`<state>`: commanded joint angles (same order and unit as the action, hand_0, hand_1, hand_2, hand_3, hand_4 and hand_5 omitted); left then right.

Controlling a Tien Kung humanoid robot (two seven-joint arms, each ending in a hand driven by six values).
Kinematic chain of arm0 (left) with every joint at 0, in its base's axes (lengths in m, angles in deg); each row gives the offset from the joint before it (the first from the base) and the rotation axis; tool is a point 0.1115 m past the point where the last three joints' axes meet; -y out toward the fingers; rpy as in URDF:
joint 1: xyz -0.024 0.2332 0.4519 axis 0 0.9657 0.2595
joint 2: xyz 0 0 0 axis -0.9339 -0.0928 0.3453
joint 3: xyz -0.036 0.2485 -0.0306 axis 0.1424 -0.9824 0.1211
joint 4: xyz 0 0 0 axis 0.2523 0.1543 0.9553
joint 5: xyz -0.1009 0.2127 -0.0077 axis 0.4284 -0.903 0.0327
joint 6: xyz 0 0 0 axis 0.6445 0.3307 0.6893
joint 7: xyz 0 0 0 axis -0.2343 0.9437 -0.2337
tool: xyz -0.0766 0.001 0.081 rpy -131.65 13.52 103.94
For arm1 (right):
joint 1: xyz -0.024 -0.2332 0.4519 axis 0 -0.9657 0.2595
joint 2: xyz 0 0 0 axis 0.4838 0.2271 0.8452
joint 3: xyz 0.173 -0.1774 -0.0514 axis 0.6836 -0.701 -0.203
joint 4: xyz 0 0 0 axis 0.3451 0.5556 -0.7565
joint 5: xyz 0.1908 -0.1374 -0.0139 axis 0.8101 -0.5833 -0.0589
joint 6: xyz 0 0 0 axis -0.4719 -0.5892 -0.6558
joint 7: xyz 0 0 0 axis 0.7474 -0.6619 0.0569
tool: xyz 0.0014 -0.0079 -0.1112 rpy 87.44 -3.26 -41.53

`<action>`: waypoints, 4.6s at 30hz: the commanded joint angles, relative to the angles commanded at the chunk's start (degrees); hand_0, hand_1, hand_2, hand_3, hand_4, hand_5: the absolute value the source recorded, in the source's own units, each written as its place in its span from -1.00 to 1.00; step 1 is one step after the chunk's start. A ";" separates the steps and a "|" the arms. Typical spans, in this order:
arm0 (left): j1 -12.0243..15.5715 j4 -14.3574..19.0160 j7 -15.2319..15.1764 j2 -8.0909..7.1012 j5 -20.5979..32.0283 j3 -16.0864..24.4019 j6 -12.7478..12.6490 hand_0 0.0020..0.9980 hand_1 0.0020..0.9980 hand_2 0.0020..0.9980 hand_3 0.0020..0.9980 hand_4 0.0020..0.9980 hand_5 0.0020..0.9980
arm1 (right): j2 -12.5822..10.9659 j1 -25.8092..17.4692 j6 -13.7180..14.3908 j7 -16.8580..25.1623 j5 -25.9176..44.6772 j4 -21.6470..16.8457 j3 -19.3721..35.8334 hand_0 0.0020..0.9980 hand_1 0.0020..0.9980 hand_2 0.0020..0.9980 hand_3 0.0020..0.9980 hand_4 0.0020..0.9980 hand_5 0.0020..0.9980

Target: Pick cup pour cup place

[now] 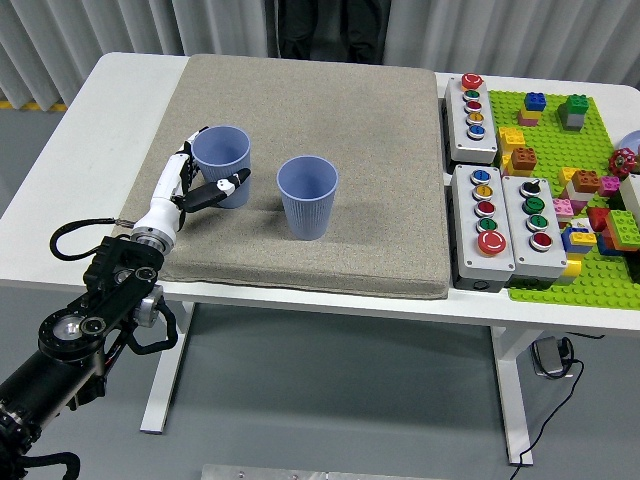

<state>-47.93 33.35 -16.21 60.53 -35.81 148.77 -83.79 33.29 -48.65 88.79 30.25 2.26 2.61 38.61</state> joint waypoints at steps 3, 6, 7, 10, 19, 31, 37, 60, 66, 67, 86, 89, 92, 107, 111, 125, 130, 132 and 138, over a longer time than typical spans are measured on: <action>-0.13 -0.14 0.05 0.02 0.08 -0.01 0.01 0.93 0.92 1.00 1.00 0.81 -0.50 | 0.00 0.07 0.01 0.01 0.08 0.00 -0.02 0.39 0.27 0.18 0.18 -1.00 -0.54; -0.24 -0.25 0.12 0.00 0.09 -0.05 0.15 0.86 0.81 1.00 1.00 0.81 -0.49 | -0.01 0.10 0.00 0.00 0.02 0.00 0.03 0.39 0.27 0.18 0.18 -1.00 -0.54; -0.28 -0.27 0.16 -0.02 0.09 -0.06 0.30 0.86 0.81 1.00 1.00 0.81 -0.49 | -0.03 0.12 -0.03 -0.01 -0.06 0.00 0.07 0.39 0.27 0.18 0.18 -1.00 -0.54; -0.28 -0.27 0.23 0.00 -0.04 -0.04 0.48 0.86 0.81 1.00 1.00 0.81 -0.49 | -0.03 0.11 -0.01 0.00 0.01 0.00 0.06 0.39 0.27 0.18 0.18 -1.00 -0.54; -0.21 -0.25 -0.43 0.21 0.48 -0.39 -0.90 0.42 0.23 0.41 0.52 0.82 -0.48 | -0.04 0.16 -0.02 -0.01 -0.11 0.00 0.13 0.39 0.27 0.18 0.18 -1.00 -0.55; -0.38 -0.28 -0.37 0.34 -0.49 -0.90 -0.65 0.27 0.02 0.05 0.10 0.82 -0.49 | -0.06 0.40 -0.03 -0.07 -0.07 0.00 0.05 0.39 0.27 0.18 0.18 -1.00 -0.55; -0.22 0.13 -0.41 0.46 -0.82 -0.89 -0.83 0.26 0.00 0.03 0.04 0.82 -0.49 | -0.07 0.39 -0.03 -0.07 0.03 0.00 0.00 0.39 0.27 0.18 0.18 -1.00 -0.55; 4.47 19.03 7.11 -5.62 -23.85 0.62 -2.45 0.23 -0.01 0.03 0.01 0.78 -0.54 | -0.14 -0.51 -0.07 0.06 -0.09 0.00 0.19 0.39 0.27 0.18 0.18 -1.00 -0.55; 3.67 23.73 9.90 -7.96 -32.02 -0.21 -1.27 0.23 -0.01 0.03 0.01 0.78 -0.54 | -0.15 -0.87 -0.06 0.05 -0.10 0.00 0.21 0.39 0.27 0.18 0.18 -1.00 -0.55; 3.29 24.45 10.36 -8.38 -33.60 -0.53 -1.06 0.20 -0.01 0.02 0.02 0.75 -0.58 | -0.14 -0.88 -0.04 0.05 -0.08 0.00 0.21 0.39 0.27 0.17 0.18 -1.00 -0.55; -5.21 24.49 14.35 -12.65 -48.79 -7.36 2.05 0.17 -0.03 0.02 0.02 0.72 -0.64 | -0.40 -0.45 0.27 0.18 1.25 0.00 -0.46 0.39 0.27 0.17 0.18 -1.00 -0.57; -6.29 24.67 15.04 -13.19 -52.82 -8.22 2.80 0.17 -0.03 0.02 0.02 0.72 -0.64 | -0.44 -0.31 0.30 0.19 1.28 0.00 -0.45 0.39 0.27 0.17 0.18 -1.00 -0.57; -7.12 25.31 15.56 -13.81 -56.45 -8.99 3.32 0.17 -0.04 0.02 0.02 0.70 -0.66 | -0.47 -0.20 0.33 0.21 1.42 0.00 -0.50 0.40 0.27 0.17 0.18 -1.00 -0.57; -10.09 27.04 16.72 -16.78 -64.14 -14.18 4.91 0.15 -0.04 0.01 0.02 0.68 -0.68 | -0.56 -0.14 0.39 0.26 1.43 0.00 -0.37 0.39 0.27 0.17 0.18 -1.00 -0.58; -10.61 27.14 16.85 -17.00 -64.66 -14.96 4.75 0.15 -0.04 0.01 0.02 0.68 -0.68 | -0.59 -0.11 0.37 0.27 1.28 0.00 -0.27 0.40 0.27 0.17 0.18 -1.00 -0.58; -13.37 27.74 17.78 -18.70 -64.90 -18.53 4.85 0.15 -0.04 0.01 0.02 0.67 -0.68 | -0.63 -0.01 0.42 0.26 1.48 0.00 -0.32 0.39 0.26 0.17 0.18 -1.00 -0.58; -14.14 27.56 17.83 -19.36 -64.90 -19.47 4.91 0.15 -0.04 0.01 0.02 0.67 -0.68 | -0.62 -0.06 0.47 0.26 1.63 0.00 -0.38 0.39 0.26 0.17 0.18 -1.00 -0.58; -14.41 27.46 17.89 -19.56 -64.90 -19.87 4.94 0.15 -0.04 0.01 0.02 0.67 -0.68 | -0.60 -0.10 0.47 0.26 1.65 0.00 -0.36 0.39 0.26 0.17 0.18 -1.00 -0.58; -15.45 27.25 18.22 -20.36 -64.90 -21.31 4.84 0.15 -0.04 0.01 0.02 0.66 -0.68 | -0.56 -0.17 0.47 0.23 1.51 0.00 -0.26 0.39 0.26 0.17 0.18 -1.00 -0.58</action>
<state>-63.39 60.61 2.00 40.17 -100.71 127.46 -78.95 32.73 -48.83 89.26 30.48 3.77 2.61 38.35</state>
